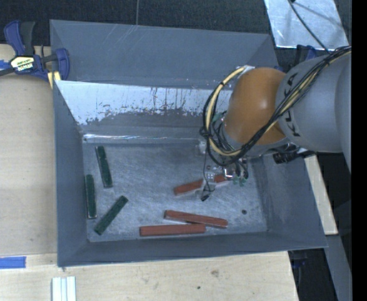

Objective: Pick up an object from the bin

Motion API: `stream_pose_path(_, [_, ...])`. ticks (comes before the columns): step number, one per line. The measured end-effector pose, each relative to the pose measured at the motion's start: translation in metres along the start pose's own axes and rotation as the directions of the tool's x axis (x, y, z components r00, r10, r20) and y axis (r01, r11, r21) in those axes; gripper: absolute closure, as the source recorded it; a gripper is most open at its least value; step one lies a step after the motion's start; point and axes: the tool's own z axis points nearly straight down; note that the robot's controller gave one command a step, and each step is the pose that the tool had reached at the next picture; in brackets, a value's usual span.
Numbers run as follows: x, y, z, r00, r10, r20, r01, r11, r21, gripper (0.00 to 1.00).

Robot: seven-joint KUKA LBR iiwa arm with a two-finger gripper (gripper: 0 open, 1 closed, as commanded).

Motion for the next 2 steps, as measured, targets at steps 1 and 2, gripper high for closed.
stream_pose_path(1, [0.0083,0.0108,0.0347,0.999,0.046,-0.009,-0.046,0.999,0.001,0.00])
stream_pose_path(2, [0.0072,0.0105,0.0339,0.999,0.043,-0.006,-0.043,0.999,0.001,0.00])
